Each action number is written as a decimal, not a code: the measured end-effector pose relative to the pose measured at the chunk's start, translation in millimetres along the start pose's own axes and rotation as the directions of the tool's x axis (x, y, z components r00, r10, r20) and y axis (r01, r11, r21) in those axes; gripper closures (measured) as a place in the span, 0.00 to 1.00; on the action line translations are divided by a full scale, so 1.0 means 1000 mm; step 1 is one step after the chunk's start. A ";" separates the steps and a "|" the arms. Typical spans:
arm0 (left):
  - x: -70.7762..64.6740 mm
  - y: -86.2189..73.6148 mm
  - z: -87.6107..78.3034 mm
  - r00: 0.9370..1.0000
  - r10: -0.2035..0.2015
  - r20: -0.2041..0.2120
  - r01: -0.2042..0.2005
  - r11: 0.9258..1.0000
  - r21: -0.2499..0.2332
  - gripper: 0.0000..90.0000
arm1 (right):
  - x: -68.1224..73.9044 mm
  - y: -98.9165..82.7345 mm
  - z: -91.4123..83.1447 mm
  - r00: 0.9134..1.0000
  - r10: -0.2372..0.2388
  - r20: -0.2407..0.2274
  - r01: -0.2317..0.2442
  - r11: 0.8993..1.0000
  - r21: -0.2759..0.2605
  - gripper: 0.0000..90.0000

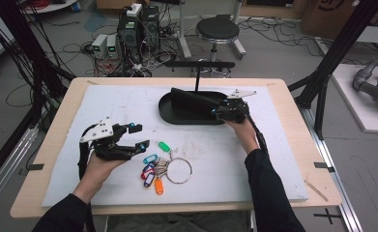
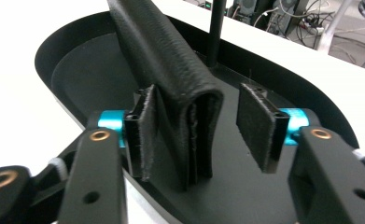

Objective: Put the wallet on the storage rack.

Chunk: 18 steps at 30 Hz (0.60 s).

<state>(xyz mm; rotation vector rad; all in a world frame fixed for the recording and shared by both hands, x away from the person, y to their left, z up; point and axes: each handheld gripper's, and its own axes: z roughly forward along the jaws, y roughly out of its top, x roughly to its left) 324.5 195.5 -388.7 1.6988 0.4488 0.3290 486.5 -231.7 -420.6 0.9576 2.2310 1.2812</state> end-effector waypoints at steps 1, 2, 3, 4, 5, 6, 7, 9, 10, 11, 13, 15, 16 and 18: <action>0.000 0.000 0.000 1.000 -0.004 -0.004 0.004 1.000 -0.001 0.37 | -0.001 0.000 -0.001 1.000 0.007 -0.001 -0.007 1.000 -0.001 0.45; 0.000 0.000 0.000 1.000 -0.005 -0.006 0.005 1.000 -0.001 0.37 | -0.001 0.001 -0.004 1.000 0.015 0.000 -0.015 1.000 0.000 0.43; 0.001 0.000 0.000 1.000 -0.006 -0.006 0.006 1.000 0.002 0.37 | -0.002 0.001 -0.006 1.000 0.017 -0.003 -0.017 1.000 -0.002 0.42; 0.001 0.000 0.000 1.000 -0.007 -0.007 0.007 1.000 0.004 0.37 | -0.002 0.002 -0.009 1.000 0.024 -0.007 -0.024 1.000 -0.002 0.41; 0.001 0.000 0.000 1.000 -0.007 -0.007 0.007 1.000 0.004 0.36 | -0.002 0.002 -0.011 1.000 0.018 -0.007 -0.018 1.000 -0.003 0.39; 0.002 0.000 0.000 1.000 -0.011 -0.012 0.011 1.000 0.004 0.36 | -0.002 0.003 -0.014 1.000 0.016 -0.015 -0.016 1.000 -0.003 0.39; 0.002 0.000 0.000 1.000 -0.011 -0.012 0.011 1.000 0.004 0.36 | -0.002 0.003 -0.017 1.000 0.012 -0.013 -0.012 1.000 -0.007 0.38; 0.002 0.000 0.000 1.000 -0.010 -0.014 0.010 1.000 0.008 0.35 | -0.002 0.003 -0.024 1.000 0.009 -0.018 -0.010 1.000 -0.016 0.36; 0.002 0.000 0.000 1.000 -0.007 -0.016 0.007 1.000 0.011 0.35 | -0.002 0.003 -0.028 1.000 0.013 -0.024 -0.013 1.000 -0.020 0.35; 0.003 0.000 0.000 1.000 -0.005 -0.016 0.006 1.000 0.012 0.35 | -0.002 0.003 -0.028 1.000 0.013 -0.024 -0.013 1.000 -0.020 0.35; 0.003 0.000 0.000 1.000 0.001 -0.024 0.000 1.000 0.018 0.35 | -0.003 0.003 -0.037 0.999 0.014 -0.036 -0.015 0.999 -0.030 0.34; 0.003 0.000 0.000 0.999 0.001 -0.036 0.000 1.000 0.030 0.34 | -0.003 0.003 -0.052 0.999 0.003 -0.046 -0.004 0.999 -0.042 0.33; 0.003 0.000 0.000 0.999 0.001 -0.036 0.000 1.000 0.030 0.34 | -0.003 0.003 -0.052 0.999 0.003 -0.046 -0.004 0.999 -0.042 0.33; 0.005 0.000 -0.001 0.999 -0.001 -0.046 0.003 0.999 0.038 0.34 | -0.001 0.001 -0.068 0.999 -0.011 -0.053 0.008 0.999 -0.051 0.32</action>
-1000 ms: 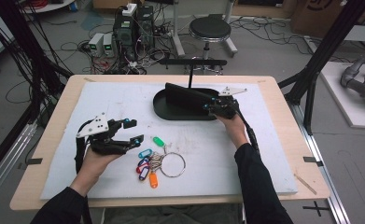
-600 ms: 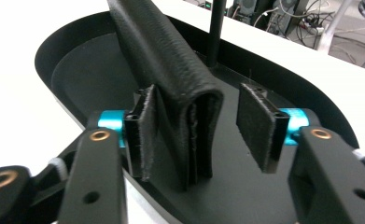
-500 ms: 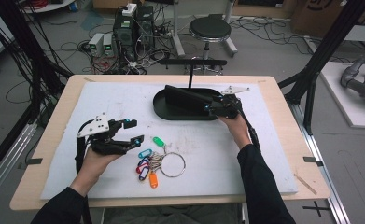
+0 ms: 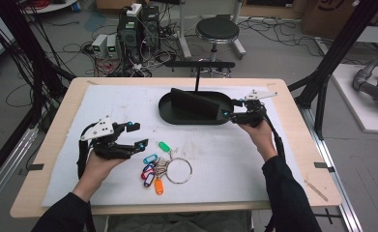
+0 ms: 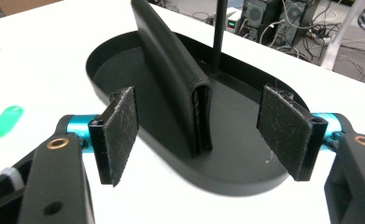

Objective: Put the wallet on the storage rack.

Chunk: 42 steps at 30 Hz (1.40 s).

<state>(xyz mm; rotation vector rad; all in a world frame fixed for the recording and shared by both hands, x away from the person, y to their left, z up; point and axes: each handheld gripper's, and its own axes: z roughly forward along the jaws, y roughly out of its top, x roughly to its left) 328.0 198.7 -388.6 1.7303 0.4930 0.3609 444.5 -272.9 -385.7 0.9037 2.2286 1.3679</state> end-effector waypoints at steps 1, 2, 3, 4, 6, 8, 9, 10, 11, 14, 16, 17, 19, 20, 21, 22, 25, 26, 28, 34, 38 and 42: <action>0.000 0.000 0.000 1.000 0.001 -0.005 -0.001 1.000 0.003 0.34 | 0.001 -0.001 -0.006 1.000 -0.005 0.000 0.005 1.000 -0.005 0.32; 0.001 0.000 -0.001 1.000 0.002 -0.006 -0.002 1.000 0.005 0.33 | 0.002 -0.002 -0.011 1.000 -0.009 0.000 0.009 1.000 -0.013 0.32; 0.001 0.000 -0.001 1.000 0.002 -0.006 -0.002 1.000 0.005 0.33 | 0.004 -0.004 -0.017 1.000 -0.011 -0.001 0.011 1.000 -0.018 0.32; 0.002 -0.001 -0.002 1.000 -0.001 -0.012 0.002 1.000 0.009 0.33 | 0.004 -0.006 -0.022 1.000 -0.018 -0.001 0.018 1.000 -0.023 0.32; 0.002 -0.001 -0.002 1.000 0.001 -0.014 -0.001 1.000 0.012 0.33 | 0.006 -0.010 -0.033 1.000 -0.013 0.003 0.013 0.999 -0.044 0.32; 0.003 -0.002 -0.003 1.000 -0.003 -0.023 0.003 1.000 0.013 0.33 | 0.008 -0.015 -0.043 1.000 -0.006 0.002 0.006 0.998 -0.068 0.32; 0.004 -0.003 -0.003 1.000 -0.005 -0.025 0.006 1.000 0.012 0.33 | 0.008 -0.017 -0.048 1.000 0.001 0.003 -0.001 0.997 -0.075 0.32; 0.004 -0.004 -0.004 1.000 -0.005 -0.028 0.006 1.000 0.015 0.33 | 0.008 -0.019 -0.052 1.000 0.005 0.005 -0.004 0.997 -0.080 0.32; 0.004 -0.005 -0.004 0.999 -0.010 -0.030 0.011 1.000 0.016 0.33 | 0.008 -0.021 -0.056 1.000 0.010 0.007 -0.010 0.996 -0.085 0.33; 0.005 -0.007 -0.004 0.999 -0.010 -0.035 0.011 1.000 0.029 0.33 | 0.007 -0.027 -0.065 1.000 0.029 0.009 -0.028 0.994 -0.105 0.33; 0.006 -0.008 -0.004 0.999 -0.009 -0.033 0.010 0.999 0.033 0.33 | 0.006 -0.031 -0.072 0.999 0.047 0.013 -0.045 0.993 -0.113 0.33; 0.006 -0.009 -0.003 0.999 -0.012 -0.035 0.013 0.999 0.037 0.33 | 0.006 -0.033 -0.075 0.998 0.060 0.012 -0.058 0.992 -0.116 0.33; 0.006 -0.010 -0.004 0.999 -0.009 -0.035 0.010 0.999 0.041 0.33 | 0.006 -0.037 -0.080 0.998 0.063 0.019 -0.060 0.990 -0.131 0.33; 0.006 -0.011 -0.004 0.999 -0.009 -0.036 0.010 0.999 0.039 0.33 | 0.007 -0.040 -0.083 0.998 0.064 0.025 -0.060 0.989 -0.137 0.33; 0.006 -0.011 -0.005 0.999 -0.008 -0.036 0.009 0.999 0.040 0.33 | 0.007 -0.042 -0.086 0.997 0.068 0.029 -0.063 0.987 -0.146 0.33; 0.006 -0.011 -0.005 0.999 -0.009 -0.042 0.011 0.999 0.037 0.33 | 0.008 -0.044 -0.089 0.997 0.072 0.031 -0.066 0.986 -0.153 0.33; 0.006 -0.011 -0.006 0.999 -0.009 -0.048 0.010 0.999 0.038 0.33 | 0.010 -0.051 -0.095 0.996 0.072 0.044 -0.064 0.984 -0.168 0.32; 0.007 -0.011 -0.007 0.998 -0.003 -0.056 0.005 0.999 0.040 0.33 | 0.010 -0.052 -0.097 0.996 0.073 0.049 -0.064 0.983 -0.171 0.32; 0.007 -0.011 -0.007 0.998 0.000 -0.067 0.003 0.999 0.037 0.33 | 0.012 -0.058 -0.102 0.996 0.066 0.064 -0.053 0.980 -0.193 0.30; 0.007 -0.012 -0.008 0.996 -0.004 -0.090 0.008 0.999 0.042 0.32 | 0.010 -0.072 -0.105 0.991 0.097 0.090 -0.079 0.979 -0.187 0.28; 0.005 -0.012 -0.007 0.996 0.003 -0.089 0.001 0.999 0.049 0.32 | 0.010 -0.075 -0.105 0.987 0.128 0.096 -0.110 0.979 -0.171 0.28; 0.006 -0.012 -0.005 0.997 0.001 -0.077 0.002 0.999 0.040 0.32 | 0.014 -0.072 -0.108 0.987 0.128 0.094 -0.108 0.975 -0.196 0.28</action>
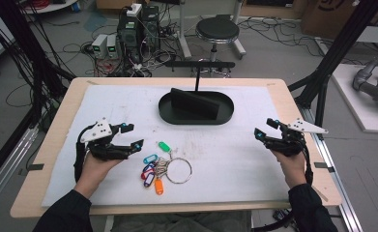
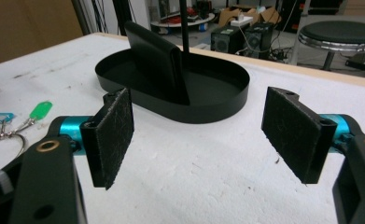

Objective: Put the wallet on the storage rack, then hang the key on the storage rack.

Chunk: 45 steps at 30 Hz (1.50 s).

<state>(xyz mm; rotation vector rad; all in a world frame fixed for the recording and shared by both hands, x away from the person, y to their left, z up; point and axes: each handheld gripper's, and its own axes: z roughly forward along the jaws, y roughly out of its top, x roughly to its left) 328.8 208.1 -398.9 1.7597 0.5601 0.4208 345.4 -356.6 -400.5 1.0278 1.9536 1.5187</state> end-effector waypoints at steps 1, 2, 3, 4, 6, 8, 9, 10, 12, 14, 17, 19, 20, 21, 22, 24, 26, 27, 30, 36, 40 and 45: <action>0.000 0.000 0.000 1.000 0.000 0.000 0.000 1.000 0.000 0.32 | 0.001 0.001 -0.001 1.000 0.002 -0.001 -0.002 1.000 -0.002 0.28; 0.001 0.000 0.001 1.000 -0.010 0.007 0.010 1.000 -0.004 0.32 | 0.001 0.002 -0.001 1.000 -0.001 -0.002 0.001 1.000 -0.007 0.28; 0.001 0.000 0.001 1.000 -0.010 0.007 0.010 1.000 -0.004 0.32 | 0.002 0.002 -0.002 1.000 0.001 0.001 -0.001 1.000 -0.008 0.28; 0.002 0.000 0.002 1.000 -0.015 0.014 0.016 1.000 -0.006 0.32 | 0.002 0.002 -0.002 1.000 0.001 0.001 -0.001 1.000 -0.008 0.28; 0.002 0.000 0.003 0.999 -0.030 0.028 0.031 0.999 -0.010 0.32 | 0.002 0.003 -0.002 1.000 0.004 0.004 -0.004 1.000 -0.018 0.26; 0.001 0.001 0.003 0.999 -0.036 0.037 0.036 0.999 -0.014 0.32 | 0.000 0.002 -0.001 1.000 0.006 0.007 -0.006 1.000 -0.017 0.24; 0.001 0.003 0.004 0.998 -0.034 0.044 0.035 0.999 -0.015 0.32 | 0.000 0.002 -0.002 1.000 0.004 0.006 -0.004 1.000 -0.014 0.24; 0.000 0.004 0.004 0.998 -0.038 0.052 0.039 0.999 -0.018 0.31 | -0.001 0.001 -0.002 1.000 0.000 0.005 0.000 1.000 -0.013 0.24; -0.001 0.007 0.006 0.997 -0.039 0.065 0.040 0.999 -0.017 0.28 | -0.002 0.000 -0.002 1.000 -0.014 0.011 0.014 1.000 -0.018 0.23; -0.004 0.009 0.007 0.997 -0.029 0.069 0.030 0.999 -0.012 0.27 | -0.001 -0.001 -0.003 0.999 -0.019 0.033 0.020 1.000 -0.009 0.23; -0.007 0.012 0.012 0.997 -0.029 0.074 0.030 0.999 -0.013 0.25 | -0.001 -0.002 -0.001 0.998 -0.039 0.053 0.038 0.999 0.020 0.23; -0.008 0.014 0.017 0.997 -0.031 0.070 0.032 0.999 -0.009 0.25 | 0.000 -0.002 0.001 0.997 -0.057 0.061 0.055 0.998 0.030 0.23; -0.008 0.015 0.020 0.997 -0.033 0.071 0.034 0.999 -0.013 0.25 | 0.001 -0.002 0.001 0.997 -0.059 0.056 0.057 0.998 0.032 0.23; -0.008 0.015 0.020 0.997 -0.033 0.071 0.034 0.999 -0.013 0.25 | 0.002 -0.002 0.002 0.996 -0.064 0.055 0.062 0.997 0.037 0.23; -0.009 0.017 0.024 0.996 -0.032 0.087 0.033 0.999 -0.017 0.25 | 0.002 -0.002 0.002 0.995 -0.073 0.060 0.071 0.996 0.045 0.23; -0.010 0.019 0.030 0.995 -0.027 0.099 0.028 1.000 -0.011 0.26 | 0.003 -0.003 0.003 0.994 -0.088 0.059 0.085 0.995 0.059 0.23; -0.011 0.020 0.033 0.993 -0.030 0.113 0.031 1.000 -0.007 0.29 | 0.003 -0.003 0.003 0.995 -0.088 0.057 0.084 0.994 0.065 0.23; -0.012 0.020 0.040 0.990 -0.023 0.140 0.021 1.000 0.011 0.32 | 0.003 -0.003 0.004 0.994 -0.095 0.058 0.091 0.994 0.068 0.23; -0.015 0.020 0.051 0.983 -0.043 0.178 0.035 0.998 0.047 0.35 | 0.003 -0.004 0.004 0.995 -0.087 0.054 0.083 0.994 0.075 0.23; -0.021 0.018 0.068 0.971 -0.038 0.235 0.017 0.996 0.091 0.51 | 0.003 -0.005 0.004 0.996 -0.080 0.040 0.076 0.993 0.087 0.23; -0.025 0.015 0.083 0.957 -0.046 0.286 0.003 0.989 0.149 0.55 | 0.004 -0.005 0.005 0.996 -0.080 0.029 0.077 0.993 0.091 0.23; -0.030 0.015 0.098 0.950 -0.028 0.312 -0.039 0.978 0.207 0.60 | 0.004 -0.005 0.005 0.997 -0.078 0.024 0.075 0.992 0.099 0.24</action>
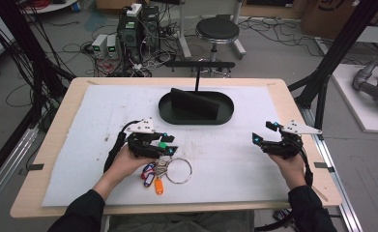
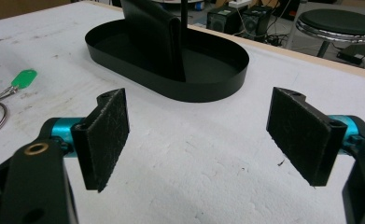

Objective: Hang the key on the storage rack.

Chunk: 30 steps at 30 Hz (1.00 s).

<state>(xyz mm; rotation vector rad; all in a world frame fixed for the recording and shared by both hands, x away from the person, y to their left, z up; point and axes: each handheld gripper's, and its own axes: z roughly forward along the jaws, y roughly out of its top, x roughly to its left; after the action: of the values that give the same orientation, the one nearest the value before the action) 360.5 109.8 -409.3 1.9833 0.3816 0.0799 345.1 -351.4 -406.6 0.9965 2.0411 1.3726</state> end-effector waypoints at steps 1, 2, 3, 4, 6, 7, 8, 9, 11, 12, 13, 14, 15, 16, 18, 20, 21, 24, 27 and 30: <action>0.000 0.000 0.003 1.000 -0.002 0.007 0.002 1.000 0.006 0.61 | 0.000 0.000 0.000 1.000 0.004 0.000 -0.004 1.000 -0.002 0.24; -0.001 0.001 0.007 1.000 0.000 0.011 0.000 1.000 0.018 0.62 | 0.000 0.000 0.000 1.000 0.005 -0.001 -0.005 1.000 -0.001 0.24; -0.001 0.001 0.011 1.000 0.012 0.012 -0.012 0.999 0.039 0.64 | 0.000 0.000 0.000 1.000 0.001 0.001 -0.001 1.000 -0.004 0.24; -0.001 0.001 0.011 1.000 0.012 0.012 -0.012 0.999 0.039 0.65 | 0.000 0.000 0.000 1.000 0.001 0.001 -0.001 1.000 -0.004 0.24; -0.002 -0.001 0.021 1.000 0.023 0.016 -0.024 0.995 0.094 0.68 | 0.000 -0.001 -0.001 1.000 -0.003 0.001 0.003 1.000 -0.008 0.24; -0.002 -0.001 0.021 1.000 0.023 0.016 -0.024 0.995 0.094 0.69 | 0.000 -0.002 -0.001 1.000 -0.007 0.002 0.007 1.000 -0.013 0.24; -0.002 -0.001 0.024 0.999 0.033 0.020 -0.035 0.993 0.113 0.69 | 0.000 -0.002 -0.001 1.000 -0.007 0.002 0.007 1.000 -0.013 0.24; -0.003 -0.003 0.028 0.998 0.052 0.026 -0.055 0.987 0.148 0.71 | -0.001 -0.004 -0.002 1.000 -0.007 -0.003 0.007 1.000 -0.007 0.29; -0.005 -0.004 0.032 0.998 0.057 0.022 -0.060 0.983 0.172 0.72 | -0.002 -0.005 -0.003 1.000 -0.009 -0.001 0.009 1.000 -0.009 0.28; -0.004 -0.005 0.033 0.998 0.065 0.021 -0.068 0.980 0.185 0.74 | -0.003 -0.005 -0.004 1.000 -0.008 0.001 0.008 1.000 -0.012 0.28; -0.005 -0.005 0.034 0.997 0.067 0.022 -0.070 0.978 0.198 0.75 | -0.004 -0.005 -0.005 1.000 -0.004 0.002 0.004 1.000 -0.014 0.28; -0.004 -0.006 0.035 0.996 0.082 0.020 -0.084 0.973 0.214 0.77 | -0.004 -0.006 -0.005 1.000 0.001 0.003 -0.001 1.000 -0.013 0.28; -0.004 -0.007 0.036 0.996 0.083 0.013 -0.084 0.971 0.224 0.77 | -0.004 -0.006 -0.006 1.000 0.000 0.003 0.000 1.000 -0.013 0.28; -0.003 -0.008 0.037 0.997 0.082 0.014 -0.083 0.968 0.235 0.78 | -0.004 -0.006 -0.006 1.000 -0.001 0.003 0.001 1.000 -0.015 0.29; -0.003 -0.009 0.040 0.996 0.088 0.013 -0.088 0.963 0.255 0.78 | -0.004 -0.007 -0.006 1.000 0.001 0.001 -0.001 1.000 -0.013 0.28; -0.002 -0.010 0.041 0.995 0.099 0.014 -0.099 0.955 0.280 0.79 | -0.004 -0.007 -0.005 1.000 -0.006 0.000 0.006 1.000 -0.014 0.28; -0.002 -0.011 0.042 0.995 0.102 0.014 -0.102 0.951 0.292 0.80 | -0.004 -0.007 -0.005 1.000 -0.006 0.001 0.006 1.000 -0.013 0.28; -0.003 -0.014 0.047 0.994 0.112 0.005 -0.107 0.939 0.326 0.84 | -0.004 -0.007 -0.005 1.000 -0.003 0.003 0.003 1.000 -0.014 0.28; -0.005 -0.013 0.047 0.992 0.128 -0.005 -0.119 0.937 0.330 0.87 | -0.004 -0.007 -0.005 1.000 0.001 0.004 -0.001 1.000 -0.018 0.28; -0.006 -0.013 0.047 0.990 0.138 -0.008 -0.127 0.934 0.334 0.91 | -0.004 -0.007 -0.005 1.000 -0.005 0.005 0.005 1.000 -0.020 0.28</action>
<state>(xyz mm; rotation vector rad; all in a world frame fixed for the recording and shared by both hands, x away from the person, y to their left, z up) 362.2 72.0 -440.6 2.3447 0.2945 0.1398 342.1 -359.0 -411.5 0.9847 2.0211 1.3844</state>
